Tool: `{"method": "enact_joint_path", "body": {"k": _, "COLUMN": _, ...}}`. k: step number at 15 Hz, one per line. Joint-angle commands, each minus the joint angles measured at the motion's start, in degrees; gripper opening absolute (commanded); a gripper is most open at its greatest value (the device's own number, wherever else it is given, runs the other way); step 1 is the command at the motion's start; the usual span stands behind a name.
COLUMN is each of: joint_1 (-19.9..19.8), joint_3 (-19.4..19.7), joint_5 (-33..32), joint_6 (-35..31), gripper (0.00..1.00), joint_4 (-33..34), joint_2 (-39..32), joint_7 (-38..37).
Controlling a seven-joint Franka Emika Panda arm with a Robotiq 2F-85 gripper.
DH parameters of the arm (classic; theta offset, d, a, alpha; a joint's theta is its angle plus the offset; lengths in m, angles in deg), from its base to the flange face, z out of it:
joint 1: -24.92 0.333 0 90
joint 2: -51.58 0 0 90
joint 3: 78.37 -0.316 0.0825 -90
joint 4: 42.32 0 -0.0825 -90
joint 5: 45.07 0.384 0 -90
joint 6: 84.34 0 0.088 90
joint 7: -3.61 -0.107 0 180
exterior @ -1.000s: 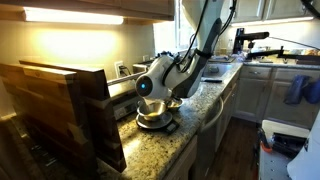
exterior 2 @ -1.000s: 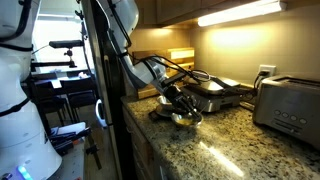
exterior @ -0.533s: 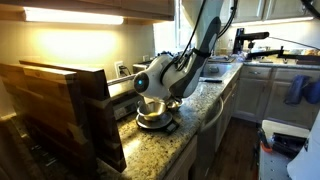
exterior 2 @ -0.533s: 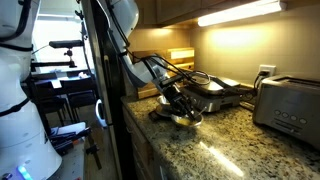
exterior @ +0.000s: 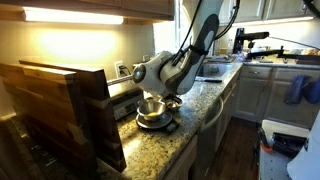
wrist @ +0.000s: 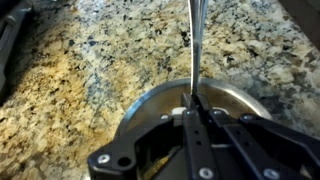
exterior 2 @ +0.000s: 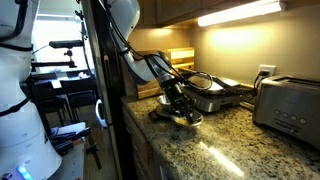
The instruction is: Spoon out some of the contents in the bowl on the right into the bowl on top of the scale
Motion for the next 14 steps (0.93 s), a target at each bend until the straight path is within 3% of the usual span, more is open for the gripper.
{"method": "enact_joint_path", "body": {"k": 1, "joint_1": -1.44, "joint_3": 0.14, "joint_5": 3.46, "joint_6": -2.64, "gripper": 0.03, "joint_4": -1.34, "joint_2": 2.76, "joint_7": 1.23}}
{"method": "enact_joint_path", "body": {"k": 7, "joint_1": -2.52, "joint_3": 0.48, "joint_5": 7.28, "joint_6": -4.73, "gripper": 0.03, "joint_4": -1.04, "joint_2": 3.93, "joint_7": 2.82}}
{"method": "enact_joint_path", "body": {"k": 14, "joint_1": -4.36, "joint_3": 0.27, "joint_5": 17.22, "joint_6": -6.23, "gripper": 0.03, "joint_4": -0.96, "joint_2": 5.96, "joint_7": 12.58}}
